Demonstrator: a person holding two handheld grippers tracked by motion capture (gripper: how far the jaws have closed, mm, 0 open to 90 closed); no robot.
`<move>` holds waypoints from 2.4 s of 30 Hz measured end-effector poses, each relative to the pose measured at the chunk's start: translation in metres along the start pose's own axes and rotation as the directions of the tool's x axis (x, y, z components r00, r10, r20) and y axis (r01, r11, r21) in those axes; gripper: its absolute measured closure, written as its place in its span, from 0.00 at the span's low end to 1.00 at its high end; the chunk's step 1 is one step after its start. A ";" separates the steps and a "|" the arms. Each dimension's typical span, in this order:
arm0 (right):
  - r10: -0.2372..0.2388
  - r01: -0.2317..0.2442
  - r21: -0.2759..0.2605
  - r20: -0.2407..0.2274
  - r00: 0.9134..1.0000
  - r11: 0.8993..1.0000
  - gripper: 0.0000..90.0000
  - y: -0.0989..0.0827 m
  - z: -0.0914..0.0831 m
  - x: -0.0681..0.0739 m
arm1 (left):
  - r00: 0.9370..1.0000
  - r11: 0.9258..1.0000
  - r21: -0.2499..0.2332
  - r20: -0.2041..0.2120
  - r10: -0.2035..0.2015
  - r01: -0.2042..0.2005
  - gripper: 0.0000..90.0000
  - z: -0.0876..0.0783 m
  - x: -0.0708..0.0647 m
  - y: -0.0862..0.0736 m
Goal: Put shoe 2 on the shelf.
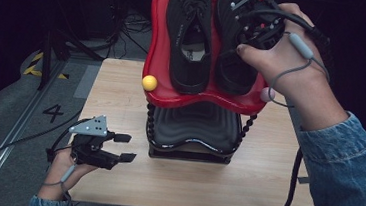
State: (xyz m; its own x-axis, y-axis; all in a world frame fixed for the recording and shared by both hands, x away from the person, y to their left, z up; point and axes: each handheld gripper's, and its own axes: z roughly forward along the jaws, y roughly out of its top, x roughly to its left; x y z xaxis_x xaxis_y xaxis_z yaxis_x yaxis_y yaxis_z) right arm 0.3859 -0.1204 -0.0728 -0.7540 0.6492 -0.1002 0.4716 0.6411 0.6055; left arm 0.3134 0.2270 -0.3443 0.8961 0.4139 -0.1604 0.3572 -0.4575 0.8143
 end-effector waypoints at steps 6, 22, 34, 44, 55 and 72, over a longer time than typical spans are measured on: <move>-0.009 0.009 0.023 0.000 1.000 1.000 0.93 -0.001 0.008 0.001 | 1.000 1.000 -0.001 0.001 -0.004 0.004 0.41 0.000 0.000 0.000; -0.017 0.016 0.013 0.024 1.000 1.000 0.93 0.001 0.021 0.003 | 1.000 1.000 0.003 0.005 -0.007 0.007 0.41 0.001 -0.001 0.000; 0.028 -0.028 -0.012 -0.030 0.999 1.000 0.69 -0.005 0.012 0.002 | 1.000 1.000 0.008 -0.001 -0.004 0.004 0.41 0.000 -0.002 -0.002; 0.048 -0.053 -0.086 -0.064 0.997 0.995 0.59 -0.011 -0.018 -0.001 | 1.000 1.000 0.016 -0.019 -0.009 0.009 0.41 -0.004 -0.005 -0.008; 0.014 -0.024 -0.184 -0.056 0.998 0.983 0.53 -0.026 -0.063 -0.001 | 0.999 1.000 0.016 -0.022 -0.023 0.024 0.41 -0.003 -0.004 -0.010; 0.025 -0.030 -0.226 -0.026 0.999 0.974 0.50 -0.080 -0.096 -0.020 | 0.999 0.999 0.018 -0.027 -0.028 0.029 0.41 -0.001 0.003 -0.004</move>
State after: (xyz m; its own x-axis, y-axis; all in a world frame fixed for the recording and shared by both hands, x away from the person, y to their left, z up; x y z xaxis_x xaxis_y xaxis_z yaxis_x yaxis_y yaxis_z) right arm 0.3189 -0.2239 -0.0433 -0.7538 0.6539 -0.0648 0.3784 0.5126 0.7707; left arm 0.3146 0.2310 -0.3477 0.8783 0.4475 -0.1684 0.3874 -0.4597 0.7991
